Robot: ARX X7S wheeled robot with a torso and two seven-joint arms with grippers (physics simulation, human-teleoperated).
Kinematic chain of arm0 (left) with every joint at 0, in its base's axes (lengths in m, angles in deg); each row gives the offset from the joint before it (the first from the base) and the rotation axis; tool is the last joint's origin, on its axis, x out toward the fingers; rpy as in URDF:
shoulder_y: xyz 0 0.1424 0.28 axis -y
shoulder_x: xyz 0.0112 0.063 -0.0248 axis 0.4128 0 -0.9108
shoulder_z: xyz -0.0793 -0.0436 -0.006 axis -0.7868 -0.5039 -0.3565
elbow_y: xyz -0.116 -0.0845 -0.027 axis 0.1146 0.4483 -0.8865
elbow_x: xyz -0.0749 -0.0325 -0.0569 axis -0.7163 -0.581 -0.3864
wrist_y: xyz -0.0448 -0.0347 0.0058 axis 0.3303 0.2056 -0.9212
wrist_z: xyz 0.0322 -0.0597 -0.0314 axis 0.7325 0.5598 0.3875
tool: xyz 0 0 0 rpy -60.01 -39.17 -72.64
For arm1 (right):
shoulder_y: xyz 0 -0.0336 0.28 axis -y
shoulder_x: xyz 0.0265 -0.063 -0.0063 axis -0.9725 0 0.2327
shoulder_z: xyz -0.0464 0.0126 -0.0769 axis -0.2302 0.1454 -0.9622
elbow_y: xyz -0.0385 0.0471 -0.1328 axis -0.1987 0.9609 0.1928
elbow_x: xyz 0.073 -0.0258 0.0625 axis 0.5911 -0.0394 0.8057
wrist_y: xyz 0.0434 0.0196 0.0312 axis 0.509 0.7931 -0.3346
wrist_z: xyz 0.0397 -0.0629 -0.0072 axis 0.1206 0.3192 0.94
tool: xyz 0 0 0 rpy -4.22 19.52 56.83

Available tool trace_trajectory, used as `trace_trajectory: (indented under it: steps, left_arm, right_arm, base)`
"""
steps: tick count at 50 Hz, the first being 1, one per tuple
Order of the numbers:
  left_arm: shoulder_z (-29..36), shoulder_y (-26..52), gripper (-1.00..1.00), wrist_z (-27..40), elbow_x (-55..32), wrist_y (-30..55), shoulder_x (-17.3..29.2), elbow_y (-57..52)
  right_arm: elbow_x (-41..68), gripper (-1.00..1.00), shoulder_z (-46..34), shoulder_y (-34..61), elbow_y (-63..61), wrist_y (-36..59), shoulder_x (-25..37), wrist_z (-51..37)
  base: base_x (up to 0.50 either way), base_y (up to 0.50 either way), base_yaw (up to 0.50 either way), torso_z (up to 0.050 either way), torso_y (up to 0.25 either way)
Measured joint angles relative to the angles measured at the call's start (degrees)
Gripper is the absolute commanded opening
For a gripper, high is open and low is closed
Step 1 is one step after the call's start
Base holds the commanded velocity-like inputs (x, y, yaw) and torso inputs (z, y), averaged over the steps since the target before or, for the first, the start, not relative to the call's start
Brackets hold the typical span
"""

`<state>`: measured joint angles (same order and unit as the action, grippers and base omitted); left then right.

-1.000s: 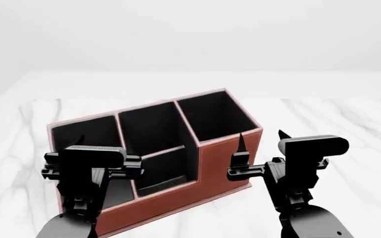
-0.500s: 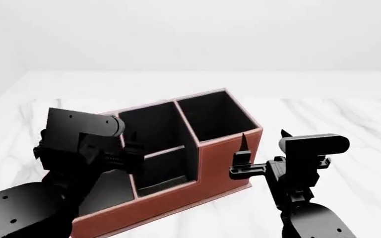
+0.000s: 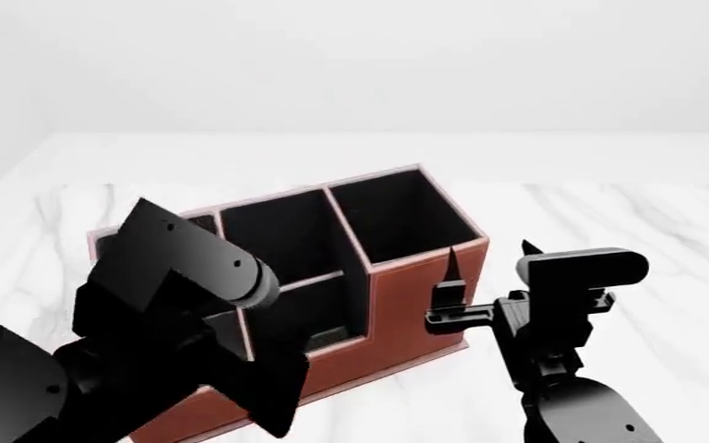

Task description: Pick up the book and place it in the left compartment of the caddy.

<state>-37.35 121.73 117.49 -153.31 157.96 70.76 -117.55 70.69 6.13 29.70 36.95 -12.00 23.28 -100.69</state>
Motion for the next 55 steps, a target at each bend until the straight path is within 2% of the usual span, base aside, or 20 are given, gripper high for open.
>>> trace_trajectory:
  steps: [13,26,42,55]
  left_arm:
    - [11.5,5.5,1.0,3.7,-11.5,-2.2,-0.6,-0.2]
    - [19.8,7.1,1.0,3.9,-15.2,-1.3,-2.6,-0.3]
    - [23.8,7.4,1.0,2.6,-15.5,-1.5,-3.8,0.4]
    - [25.6,4.5,1.0,1.8,-13.8,-3.7,-5.5,-1.2]
  right_arm:
    - [0.1,1.0,-0.6,0.1,0.2,0.1,0.3,-0.3]
    - [0.2,1.0,-1.0,0.1,0.2,0.1,0.7,-0.6]
    - [0.2,1.0,-1.8,0.2,0.8,-0.1,0.9,-0.8]
    - [0.3,1.0,-2.2,0.2,1.3,-0.5,1.1,-0.9]
  base:
    - [0.0,0.0,0.0,0.0,0.0]
    - [0.0,0.0,0.0,0.0,0.0]
    - [0.0,0.0,0.0,0.0,0.0]
    - [0.0,0.0,0.0,0.0,0.0]
